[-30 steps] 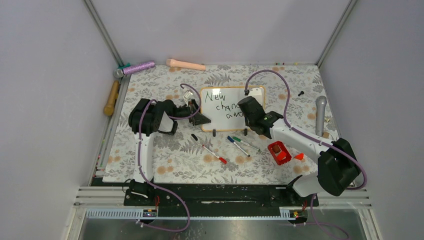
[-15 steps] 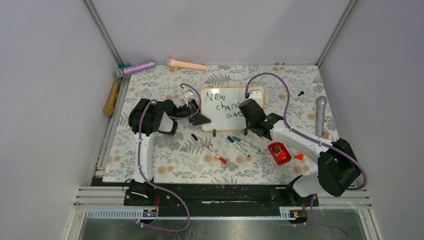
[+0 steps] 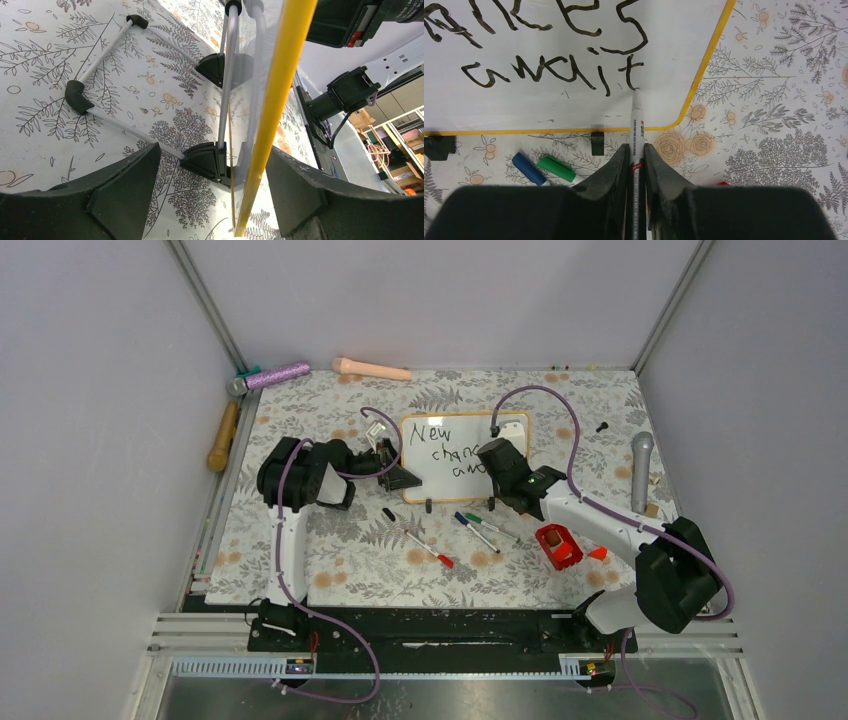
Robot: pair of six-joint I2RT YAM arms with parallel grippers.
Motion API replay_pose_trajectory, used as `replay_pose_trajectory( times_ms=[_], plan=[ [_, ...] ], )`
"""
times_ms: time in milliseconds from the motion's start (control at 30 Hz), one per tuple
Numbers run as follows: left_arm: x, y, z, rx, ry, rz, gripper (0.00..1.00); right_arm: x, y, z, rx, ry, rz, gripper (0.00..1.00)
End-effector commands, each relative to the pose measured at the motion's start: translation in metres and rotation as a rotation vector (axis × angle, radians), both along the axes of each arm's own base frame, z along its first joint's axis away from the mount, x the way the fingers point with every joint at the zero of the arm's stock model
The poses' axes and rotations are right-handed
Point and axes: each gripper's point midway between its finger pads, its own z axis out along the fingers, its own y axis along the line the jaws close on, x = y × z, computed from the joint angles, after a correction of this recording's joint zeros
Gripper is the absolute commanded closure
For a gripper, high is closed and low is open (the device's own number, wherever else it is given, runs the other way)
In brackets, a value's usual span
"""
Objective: Write a sentence on the whiteboard
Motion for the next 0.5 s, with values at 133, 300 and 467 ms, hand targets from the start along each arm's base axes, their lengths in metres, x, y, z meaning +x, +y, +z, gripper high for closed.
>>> replay_pose_trajectory(
  times_ms=[133, 300, 467],
  plan=[
    [-0.001, 0.003, -0.009, 0.009, 0.041, -0.003, 0.22, 0.009, -0.011, 0.024, -0.010, -0.071, -0.062, 1.00],
    [-0.001, 0.003, -0.010, 0.009, 0.041, -0.002, 0.21, 0.008, -0.011, 0.028, 0.008, -0.080, -0.062, 1.00],
    [-0.002, 0.003, -0.010, 0.010, 0.044, -0.004, 0.23, 0.001, -0.006, 0.047, 0.088, -0.124, -0.026, 1.00]
  ],
)
